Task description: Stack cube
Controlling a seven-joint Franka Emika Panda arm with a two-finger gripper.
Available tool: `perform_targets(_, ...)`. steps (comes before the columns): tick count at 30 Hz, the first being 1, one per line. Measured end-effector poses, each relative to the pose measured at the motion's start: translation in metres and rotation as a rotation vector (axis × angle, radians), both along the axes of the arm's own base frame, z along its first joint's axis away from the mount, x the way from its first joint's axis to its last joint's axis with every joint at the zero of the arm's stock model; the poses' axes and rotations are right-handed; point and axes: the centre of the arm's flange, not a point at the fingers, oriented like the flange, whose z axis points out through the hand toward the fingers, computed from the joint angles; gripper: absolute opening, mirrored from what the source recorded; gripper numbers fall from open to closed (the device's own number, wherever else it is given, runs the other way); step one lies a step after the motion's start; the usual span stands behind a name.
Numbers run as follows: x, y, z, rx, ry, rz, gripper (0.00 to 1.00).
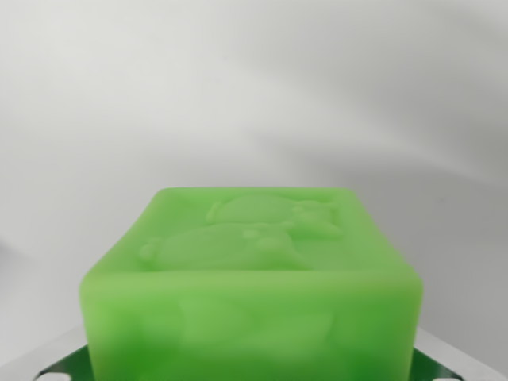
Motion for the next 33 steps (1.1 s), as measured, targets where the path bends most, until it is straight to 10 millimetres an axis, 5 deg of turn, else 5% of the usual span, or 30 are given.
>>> perform_targets(33, -0.033, 0.053, 0.018, 0.0, 0.001, -0.221, 0.0)
